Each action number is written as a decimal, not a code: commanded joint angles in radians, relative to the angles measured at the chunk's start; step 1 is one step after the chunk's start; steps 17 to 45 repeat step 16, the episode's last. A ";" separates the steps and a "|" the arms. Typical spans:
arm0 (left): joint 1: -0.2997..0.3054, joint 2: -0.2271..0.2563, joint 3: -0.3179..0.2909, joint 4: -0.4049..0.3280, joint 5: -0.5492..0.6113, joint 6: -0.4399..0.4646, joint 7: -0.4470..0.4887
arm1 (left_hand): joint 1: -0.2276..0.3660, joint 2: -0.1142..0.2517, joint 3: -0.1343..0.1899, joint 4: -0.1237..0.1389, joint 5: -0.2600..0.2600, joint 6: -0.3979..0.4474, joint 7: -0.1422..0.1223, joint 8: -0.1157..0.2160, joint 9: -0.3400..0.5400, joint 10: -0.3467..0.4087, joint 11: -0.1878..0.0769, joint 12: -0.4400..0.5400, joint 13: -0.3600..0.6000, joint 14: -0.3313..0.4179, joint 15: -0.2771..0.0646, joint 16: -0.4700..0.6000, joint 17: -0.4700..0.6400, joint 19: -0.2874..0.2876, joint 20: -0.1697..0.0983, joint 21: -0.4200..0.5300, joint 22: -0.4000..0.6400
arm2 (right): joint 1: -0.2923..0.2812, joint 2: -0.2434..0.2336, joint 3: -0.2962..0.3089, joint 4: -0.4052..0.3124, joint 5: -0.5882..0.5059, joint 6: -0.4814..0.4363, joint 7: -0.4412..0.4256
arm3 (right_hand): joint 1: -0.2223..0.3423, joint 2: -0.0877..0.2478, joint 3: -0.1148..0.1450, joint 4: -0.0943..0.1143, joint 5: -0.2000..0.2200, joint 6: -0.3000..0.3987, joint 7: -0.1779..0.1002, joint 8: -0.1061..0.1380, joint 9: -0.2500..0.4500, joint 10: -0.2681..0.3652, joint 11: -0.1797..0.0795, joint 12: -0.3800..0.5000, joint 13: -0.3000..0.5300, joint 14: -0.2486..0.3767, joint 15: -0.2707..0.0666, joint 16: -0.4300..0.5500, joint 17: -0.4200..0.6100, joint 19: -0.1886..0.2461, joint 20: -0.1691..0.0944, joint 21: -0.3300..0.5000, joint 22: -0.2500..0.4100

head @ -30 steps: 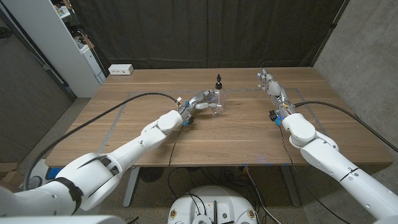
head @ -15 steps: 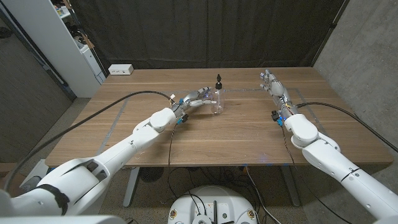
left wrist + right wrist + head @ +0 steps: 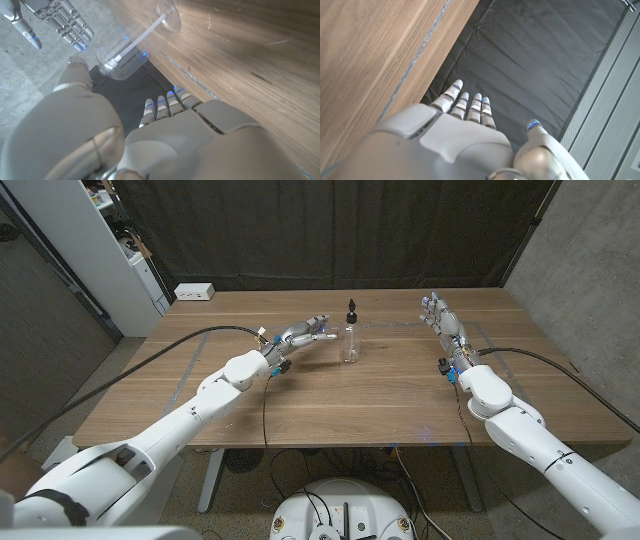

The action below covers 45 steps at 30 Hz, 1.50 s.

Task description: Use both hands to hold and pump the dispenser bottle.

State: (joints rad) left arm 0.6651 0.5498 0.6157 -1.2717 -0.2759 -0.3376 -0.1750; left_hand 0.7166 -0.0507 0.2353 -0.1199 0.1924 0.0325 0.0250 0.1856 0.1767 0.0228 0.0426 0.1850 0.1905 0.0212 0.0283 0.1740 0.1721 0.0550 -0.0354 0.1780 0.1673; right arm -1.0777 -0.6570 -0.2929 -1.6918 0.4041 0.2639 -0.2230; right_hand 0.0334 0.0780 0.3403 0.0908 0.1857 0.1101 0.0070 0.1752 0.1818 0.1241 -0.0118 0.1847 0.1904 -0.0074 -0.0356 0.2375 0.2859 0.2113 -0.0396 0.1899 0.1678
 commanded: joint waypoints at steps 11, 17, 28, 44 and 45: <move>0.109 0.039 -0.122 -0.025 -0.149 -0.079 0.010 | -0.088 0.057 0.000 0.043 -0.010 0.020 -0.004 0.006 0.002 -0.009 -0.011 0.007 -0.004 -0.010 -0.012 0.009 0.007 0.002 -0.059 0.008 0.004 | 0.053 0.119 -0.006 0.200 0.129 0.198 0.114 | -0.017 0.060 0.003 0.018 0.011 -0.028 0.004 0.000 -0.003 -0.022 0.000 -0.001 0.000 -0.017 -0.012 -0.010 0.002 -0.018 -0.006 -0.005 0.001; 0.104 0.007 -0.129 0.020 -0.166 -0.114 0.013 | -0.100 0.074 0.002 0.049 -0.011 0.032 -0.004 0.009 0.002 -0.005 -0.018 0.009 -0.005 -0.007 -0.014 0.011 0.006 0.003 -0.061 0.009 0.004 | 0.059 0.124 -0.008 0.225 0.150 0.194 0.128 | -0.014 0.059 0.005 0.018 0.012 -0.026 0.003 0.002 -0.003 -0.017 0.000 0.002 0.000 -0.012 -0.018 -0.009 0.000 -0.017 -0.007 -0.004 0.001; 0.104 0.007 -0.129 0.020 -0.166 -0.114 0.013 | -0.100 0.074 0.002 0.049 -0.011 0.032 -0.004 0.009 0.002 -0.005 -0.018 0.009 -0.005 -0.007 -0.014 0.011 0.006 0.003 -0.061 0.009 0.004 | 0.059 0.124 -0.008 0.225 0.150 0.194 0.128 | -0.014 0.059 0.005 0.018 0.012 -0.026 0.003 0.002 -0.003 -0.017 0.000 0.002 0.000 -0.012 -0.018 -0.009 0.000 -0.017 -0.007 -0.004 0.001; 0.104 0.007 -0.129 0.020 -0.166 -0.114 0.013 | -0.100 0.074 0.002 0.049 -0.011 0.032 -0.004 0.009 0.002 -0.005 -0.018 0.009 -0.005 -0.007 -0.014 0.011 0.006 0.003 -0.061 0.009 0.004 | 0.059 0.124 -0.008 0.225 0.150 0.194 0.128 | -0.014 0.059 0.005 0.018 0.012 -0.026 0.003 0.002 -0.003 -0.017 0.000 0.002 0.000 -0.012 -0.018 -0.009 0.000 -0.017 -0.007 -0.004 0.001; 0.104 0.007 -0.129 0.020 -0.166 -0.114 0.013 | -0.100 0.074 0.002 0.049 -0.011 0.032 -0.004 0.009 0.002 -0.005 -0.018 0.009 -0.005 -0.007 -0.014 0.011 0.006 0.003 -0.061 0.009 0.004 | 0.059 0.124 -0.008 0.225 0.150 0.194 0.128 | -0.014 0.059 0.005 0.018 0.012 -0.026 0.003 0.002 -0.003 -0.017 0.000 0.002 0.000 -0.012 -0.018 -0.009 0.000 -0.017 -0.007 -0.004 0.001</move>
